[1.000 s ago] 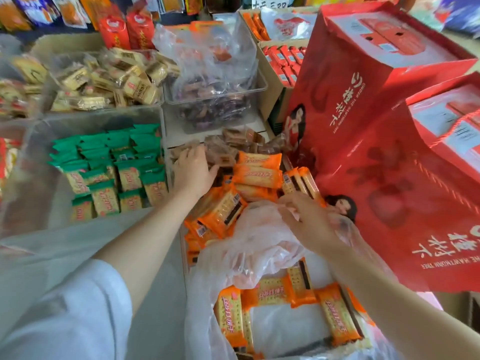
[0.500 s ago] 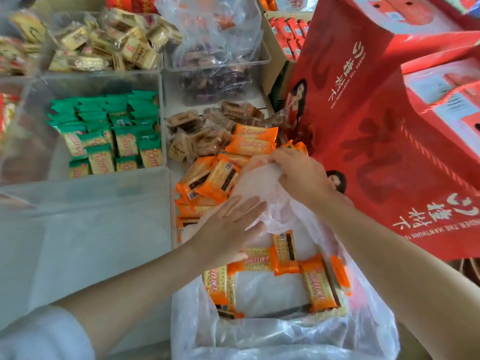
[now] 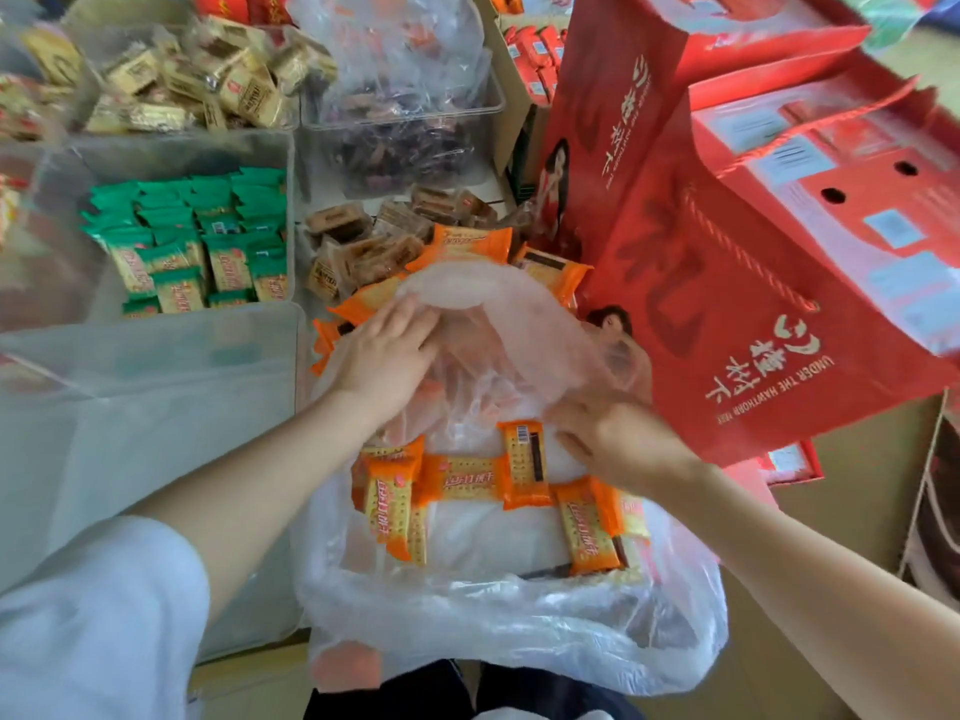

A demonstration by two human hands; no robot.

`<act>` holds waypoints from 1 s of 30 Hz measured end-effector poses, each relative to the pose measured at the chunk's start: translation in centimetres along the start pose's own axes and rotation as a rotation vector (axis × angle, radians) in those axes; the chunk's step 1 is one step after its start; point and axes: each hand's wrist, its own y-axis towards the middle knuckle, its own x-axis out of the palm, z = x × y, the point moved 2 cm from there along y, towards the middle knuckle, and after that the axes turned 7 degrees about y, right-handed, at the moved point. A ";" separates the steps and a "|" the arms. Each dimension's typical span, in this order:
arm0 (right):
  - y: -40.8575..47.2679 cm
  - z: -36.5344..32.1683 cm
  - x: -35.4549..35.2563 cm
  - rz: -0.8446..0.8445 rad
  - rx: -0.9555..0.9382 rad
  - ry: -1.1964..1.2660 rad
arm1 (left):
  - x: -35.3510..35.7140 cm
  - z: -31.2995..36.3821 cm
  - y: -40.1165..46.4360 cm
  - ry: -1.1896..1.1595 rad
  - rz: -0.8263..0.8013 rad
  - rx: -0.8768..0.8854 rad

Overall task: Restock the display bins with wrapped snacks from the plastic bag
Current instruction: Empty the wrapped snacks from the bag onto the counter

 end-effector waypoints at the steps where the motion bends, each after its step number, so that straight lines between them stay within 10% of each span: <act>1: -1.5 0.1 1.3 -0.125 0.005 -0.036 | -0.6 0.7 -0.4 -0.022 0.009 -0.006; 8: -6.8 2.0 6.1 -0.617 0.247 -0.521 | -4.3 9.6 -4.9 -0.363 0.242 0.246; 15: -6.7 1.5 6.1 -0.635 0.154 -0.739 | 2.2 13.7 -5.4 -0.245 -0.490 0.139; 23: -7.0 -0.3 -0.3 -0.042 0.172 -0.345 | 3.0 13.6 -5.0 -0.325 -0.543 -0.049; 30: -7.8 -3.0 5.4 -0.367 0.526 -0.085 | -1.0 11.2 -7.4 -0.526 -0.371 -0.427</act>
